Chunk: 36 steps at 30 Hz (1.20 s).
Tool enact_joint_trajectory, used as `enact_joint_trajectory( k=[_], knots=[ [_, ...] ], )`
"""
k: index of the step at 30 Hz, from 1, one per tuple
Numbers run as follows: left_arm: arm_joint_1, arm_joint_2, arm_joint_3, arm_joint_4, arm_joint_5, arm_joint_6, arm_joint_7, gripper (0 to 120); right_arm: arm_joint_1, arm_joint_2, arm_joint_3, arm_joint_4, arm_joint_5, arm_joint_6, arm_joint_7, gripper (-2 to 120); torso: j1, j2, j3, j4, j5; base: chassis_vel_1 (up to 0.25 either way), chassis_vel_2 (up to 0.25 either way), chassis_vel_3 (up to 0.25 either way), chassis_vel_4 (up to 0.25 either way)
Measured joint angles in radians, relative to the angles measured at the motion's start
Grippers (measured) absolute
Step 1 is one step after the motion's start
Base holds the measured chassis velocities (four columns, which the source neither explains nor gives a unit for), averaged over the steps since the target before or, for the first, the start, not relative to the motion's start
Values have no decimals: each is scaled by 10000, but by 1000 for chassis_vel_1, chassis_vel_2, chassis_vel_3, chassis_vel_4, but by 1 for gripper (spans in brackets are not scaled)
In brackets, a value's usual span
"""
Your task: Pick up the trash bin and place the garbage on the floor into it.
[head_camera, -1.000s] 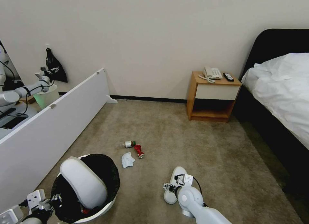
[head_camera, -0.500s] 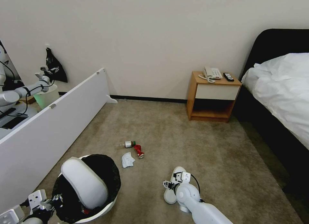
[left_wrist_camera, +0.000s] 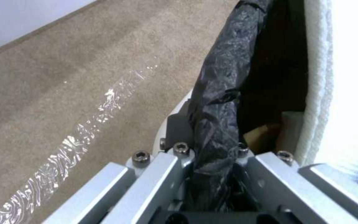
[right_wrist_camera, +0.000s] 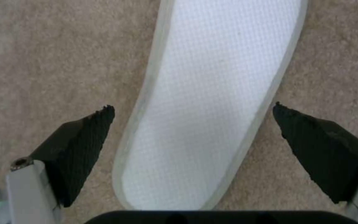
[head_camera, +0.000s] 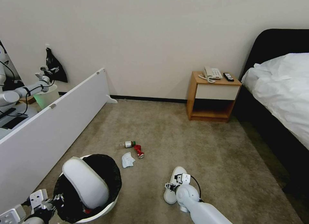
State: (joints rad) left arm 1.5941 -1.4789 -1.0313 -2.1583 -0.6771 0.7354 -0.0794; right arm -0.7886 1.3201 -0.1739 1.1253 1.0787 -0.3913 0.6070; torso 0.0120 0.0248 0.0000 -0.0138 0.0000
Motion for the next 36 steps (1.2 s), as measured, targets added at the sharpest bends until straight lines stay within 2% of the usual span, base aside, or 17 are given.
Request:
enact_joint_trajectory(
  k=[36],
  knots=[
    [-122,77,111,175,-73,-1,44,2,842,641,-266,-2203,-694,275,-759,97,0,0,0,1,0,0,0,0,0]
  ],
)
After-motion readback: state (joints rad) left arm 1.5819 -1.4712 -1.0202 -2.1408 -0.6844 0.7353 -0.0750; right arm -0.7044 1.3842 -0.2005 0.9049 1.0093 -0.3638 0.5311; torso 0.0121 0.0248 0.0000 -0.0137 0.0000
